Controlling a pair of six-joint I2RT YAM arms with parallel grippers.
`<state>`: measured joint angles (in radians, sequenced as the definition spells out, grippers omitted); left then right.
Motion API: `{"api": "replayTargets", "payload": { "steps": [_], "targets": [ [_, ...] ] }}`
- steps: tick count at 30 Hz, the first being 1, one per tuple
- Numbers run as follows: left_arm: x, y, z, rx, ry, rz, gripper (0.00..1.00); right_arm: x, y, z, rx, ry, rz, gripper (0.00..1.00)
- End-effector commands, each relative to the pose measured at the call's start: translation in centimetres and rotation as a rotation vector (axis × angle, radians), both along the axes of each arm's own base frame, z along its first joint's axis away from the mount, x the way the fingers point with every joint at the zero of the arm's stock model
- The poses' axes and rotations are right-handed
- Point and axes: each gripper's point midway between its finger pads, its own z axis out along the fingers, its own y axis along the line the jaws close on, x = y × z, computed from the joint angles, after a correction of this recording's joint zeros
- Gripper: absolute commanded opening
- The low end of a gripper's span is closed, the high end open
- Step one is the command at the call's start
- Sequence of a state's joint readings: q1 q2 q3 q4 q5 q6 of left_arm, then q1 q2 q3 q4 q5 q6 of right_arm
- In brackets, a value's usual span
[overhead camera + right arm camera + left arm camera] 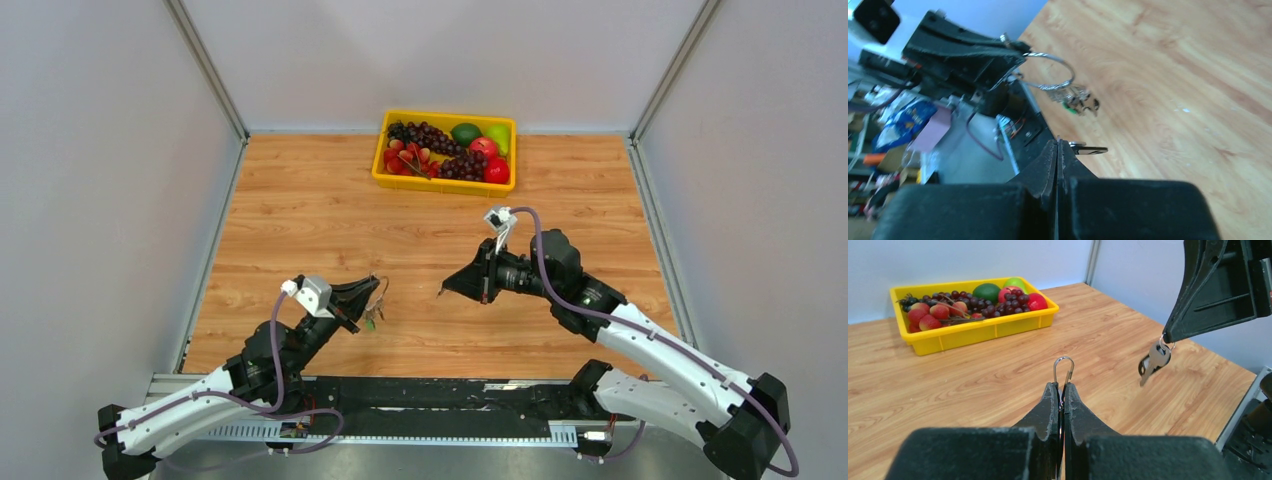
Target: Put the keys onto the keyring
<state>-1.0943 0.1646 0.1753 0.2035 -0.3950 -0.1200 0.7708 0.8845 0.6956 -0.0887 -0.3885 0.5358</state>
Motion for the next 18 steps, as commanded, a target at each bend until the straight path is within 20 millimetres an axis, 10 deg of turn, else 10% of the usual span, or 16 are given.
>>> {"api": "replayTargets", "payload": {
  "steps": [1, 18],
  "targets": [
    [-1.0, -0.2, 3.2, -0.063, -0.081, -0.057, 0.00, -3.4, 1.9, 3.1, 0.087, -0.020, 0.262, 0.00],
    [-1.5, 0.3, 4.2, -0.113, -0.159, -0.062, 0.00, -5.2, 7.2, 6.3, 0.508, 0.154, 0.257, 0.00]
  ]
}}
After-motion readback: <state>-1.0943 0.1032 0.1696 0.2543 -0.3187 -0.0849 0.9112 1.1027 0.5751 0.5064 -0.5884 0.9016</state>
